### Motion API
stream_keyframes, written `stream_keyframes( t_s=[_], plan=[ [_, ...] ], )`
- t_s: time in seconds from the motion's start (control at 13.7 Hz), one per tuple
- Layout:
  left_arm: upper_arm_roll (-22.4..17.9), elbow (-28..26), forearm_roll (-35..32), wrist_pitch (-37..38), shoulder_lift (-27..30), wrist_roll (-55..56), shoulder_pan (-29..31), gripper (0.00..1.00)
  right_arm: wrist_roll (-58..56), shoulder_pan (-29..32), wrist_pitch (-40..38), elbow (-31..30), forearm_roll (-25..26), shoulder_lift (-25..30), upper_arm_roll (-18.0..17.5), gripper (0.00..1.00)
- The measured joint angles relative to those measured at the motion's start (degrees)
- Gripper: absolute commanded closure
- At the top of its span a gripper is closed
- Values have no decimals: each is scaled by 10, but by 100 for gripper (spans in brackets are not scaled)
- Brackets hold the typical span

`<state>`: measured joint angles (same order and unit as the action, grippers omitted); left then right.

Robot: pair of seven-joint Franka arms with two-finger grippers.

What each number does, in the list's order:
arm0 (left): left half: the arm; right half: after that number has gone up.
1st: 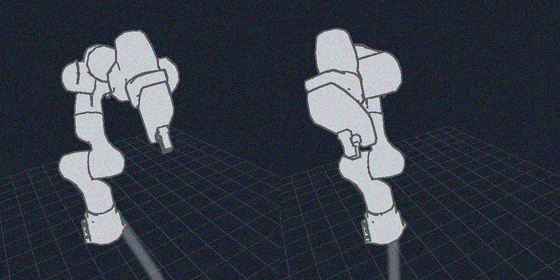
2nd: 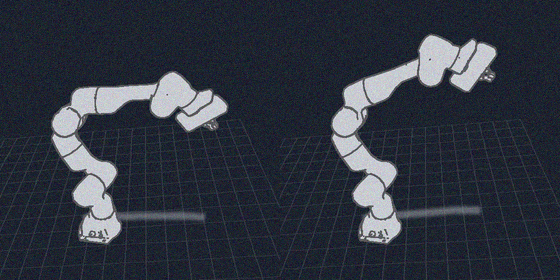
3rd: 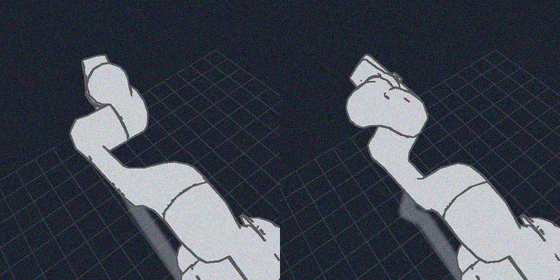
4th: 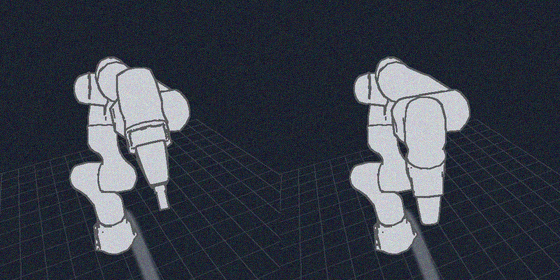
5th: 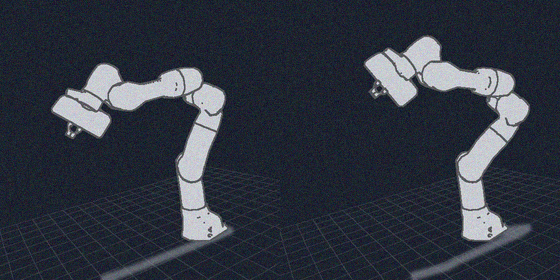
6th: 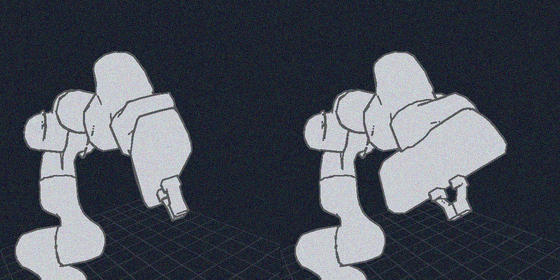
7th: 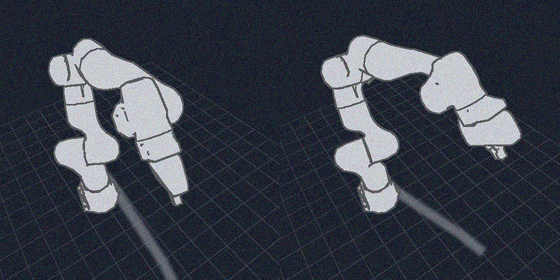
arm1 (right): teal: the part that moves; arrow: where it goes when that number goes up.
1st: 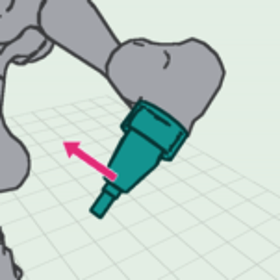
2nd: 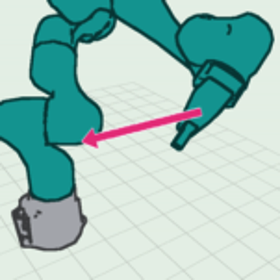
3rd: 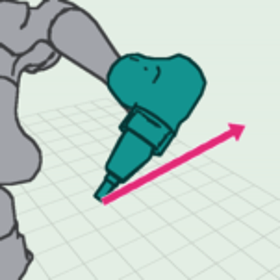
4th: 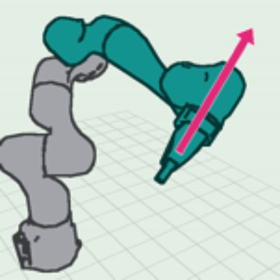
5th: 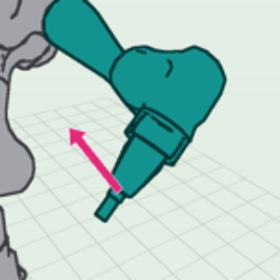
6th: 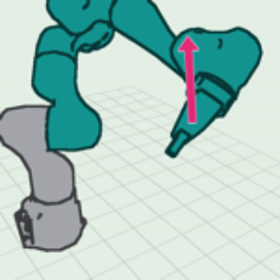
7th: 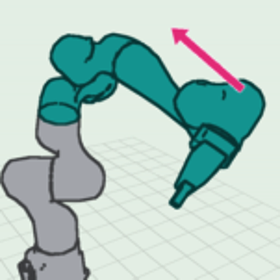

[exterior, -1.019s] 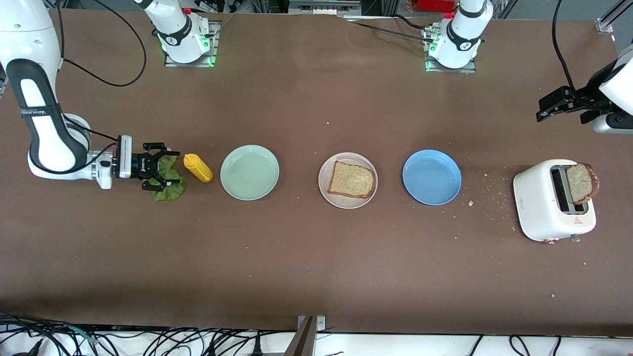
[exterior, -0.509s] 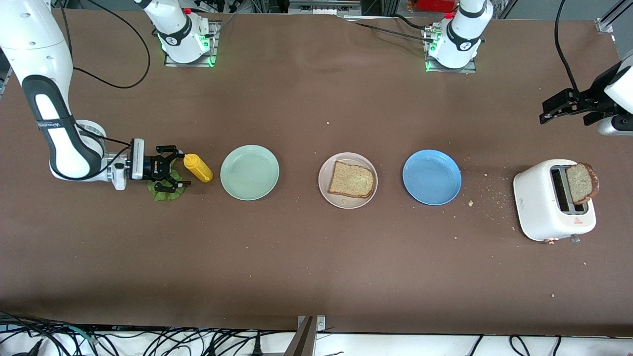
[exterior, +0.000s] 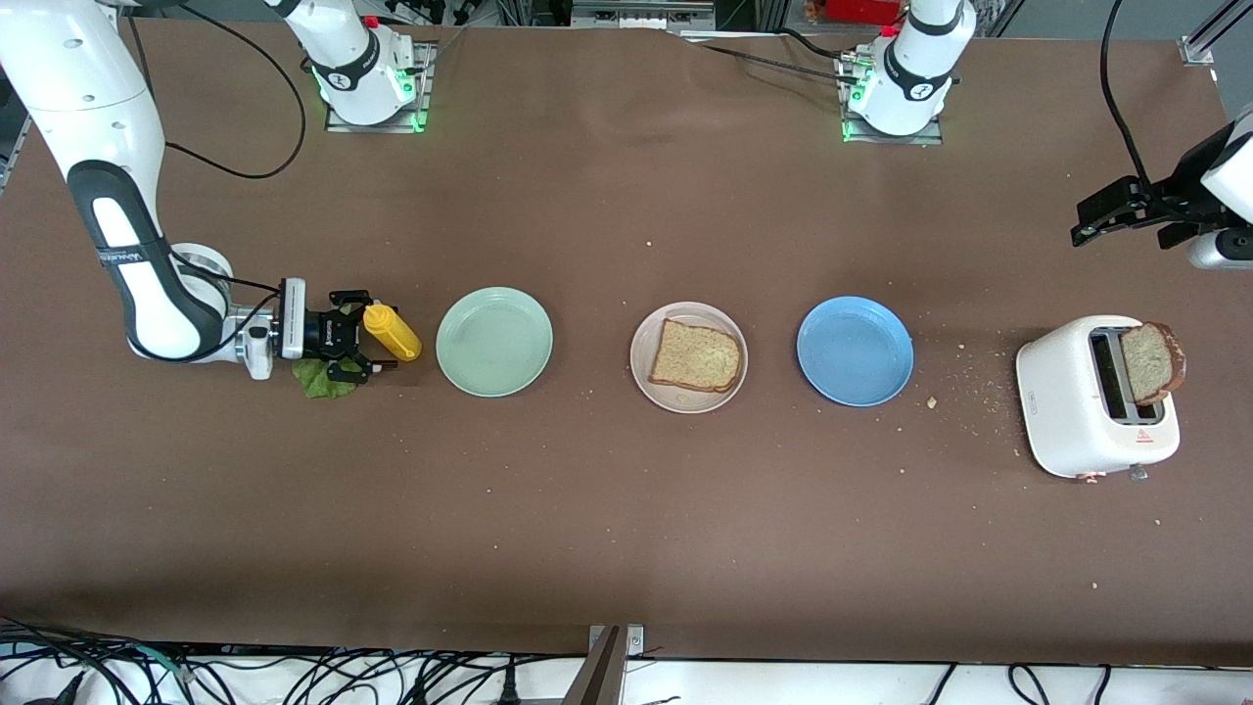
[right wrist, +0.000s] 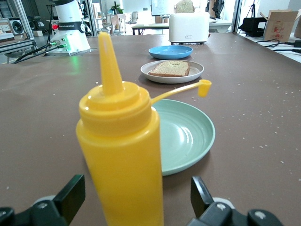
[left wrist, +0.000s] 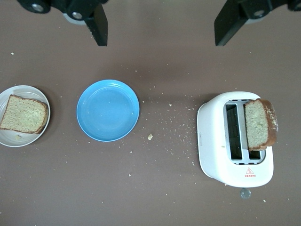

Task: Make sandwich in beige plate with both arms
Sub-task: 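Grasp the yellow bottle with the right gripper and lift it, then carry the bottle over the beige plate with the right gripper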

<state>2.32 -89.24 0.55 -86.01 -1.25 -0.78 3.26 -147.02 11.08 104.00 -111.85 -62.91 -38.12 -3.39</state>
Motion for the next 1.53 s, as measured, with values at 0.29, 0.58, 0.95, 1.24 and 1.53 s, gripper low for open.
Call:
stream_keyframes(
  t_s=[0.29,0.58,0.95,1.24,1.53],
  plan=[
    [0,0,0,0,0,0,0,0,70,-1,0,-2,0,0,0,72],
    [0,0,0,0,0,0,0,0,133,-6,0,-2,1,0,0,93],
    [0,0,0,0,0,0,0,0,268,-16,1,18,38,10,-7,94],
    [0,0,0,0,0,0,0,0,473,-37,1,77,120,61,-22,94],
    [0,0,0,0,-1,0,0,0,680,-88,3,156,235,87,-46,94]
  ],
)
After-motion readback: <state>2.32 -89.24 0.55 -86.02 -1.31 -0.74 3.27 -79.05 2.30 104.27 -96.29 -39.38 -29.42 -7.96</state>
